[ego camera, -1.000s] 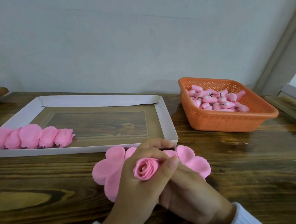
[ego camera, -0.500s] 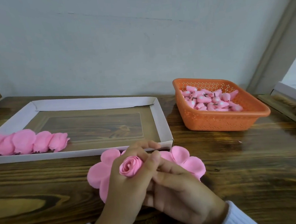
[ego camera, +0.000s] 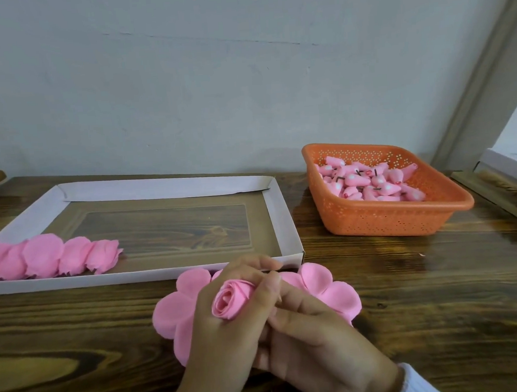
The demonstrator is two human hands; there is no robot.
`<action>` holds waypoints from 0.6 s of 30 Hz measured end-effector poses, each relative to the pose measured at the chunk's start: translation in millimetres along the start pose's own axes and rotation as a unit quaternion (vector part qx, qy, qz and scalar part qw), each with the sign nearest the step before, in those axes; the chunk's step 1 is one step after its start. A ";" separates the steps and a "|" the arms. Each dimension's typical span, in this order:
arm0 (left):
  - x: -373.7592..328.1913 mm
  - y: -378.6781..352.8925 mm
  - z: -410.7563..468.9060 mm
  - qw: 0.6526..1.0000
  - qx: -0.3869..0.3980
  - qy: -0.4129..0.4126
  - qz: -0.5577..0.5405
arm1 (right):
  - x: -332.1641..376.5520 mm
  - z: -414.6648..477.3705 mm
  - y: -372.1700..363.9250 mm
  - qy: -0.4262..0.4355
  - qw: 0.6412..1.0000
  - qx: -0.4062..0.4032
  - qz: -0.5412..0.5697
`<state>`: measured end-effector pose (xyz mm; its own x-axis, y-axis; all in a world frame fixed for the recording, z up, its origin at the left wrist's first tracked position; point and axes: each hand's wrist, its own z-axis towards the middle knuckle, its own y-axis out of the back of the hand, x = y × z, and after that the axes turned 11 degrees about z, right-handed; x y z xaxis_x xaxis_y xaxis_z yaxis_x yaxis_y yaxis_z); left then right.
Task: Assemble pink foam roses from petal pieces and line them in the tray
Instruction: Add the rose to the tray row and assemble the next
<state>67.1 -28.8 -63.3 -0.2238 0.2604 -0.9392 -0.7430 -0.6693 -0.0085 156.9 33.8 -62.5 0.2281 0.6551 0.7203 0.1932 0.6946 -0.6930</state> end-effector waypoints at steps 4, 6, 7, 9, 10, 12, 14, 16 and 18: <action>-3.5 -0.8 -2.1 1.000 0.016 0.017 -0.016 | -2.6 2.2 2.6 -0.007 0.998 -0.045 -0.036; -4.9 -0.9 -3.1 0.999 0.032 0.025 -0.017 | -5.5 3.3 4.2 -0.019 0.995 -0.074 -0.058; -5.4 -1.1 -3.3 0.999 0.034 0.026 -0.016 | -6.6 3.6 5.0 -0.025 0.995 -0.079 -0.058; -4.6 -1.3 -1.8 1.000 0.024 0.018 -0.009 | -6.0 2.9 6.0 -0.033 0.997 -0.067 -0.030; -3.8 -1.3 -1.2 1.000 0.014 0.014 -0.004 | -4.4 2.0 5.3 -0.032 0.998 -0.053 -0.008; -3.3 -1.2 -1.1 1.000 -0.002 0.009 0.003 | -1.3 0.5 4.3 -0.029 0.999 -0.023 0.027; -3.6 -1.9 -2.5 1.000 0.012 -0.025 0.000 | -0.2 0.3 3.5 -0.027 0.999 -0.009 0.030; -3.8 -3.2 -3.7 0.997 0.043 -0.058 0.003 | -0.9 1.4 2.4 -0.025 0.999 -0.019 0.009; -2.5 -3.7 -3.5 0.995 0.060 -0.079 0.019 | -1.5 1.8 2.5 -0.024 0.999 -0.037 -0.005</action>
<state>72.6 -29.4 -62.2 -0.3431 0.3487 -0.8722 -0.7994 -0.5960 0.0761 155.3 35.1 -65.3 0.1800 0.6623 0.7272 0.2663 0.6789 -0.6842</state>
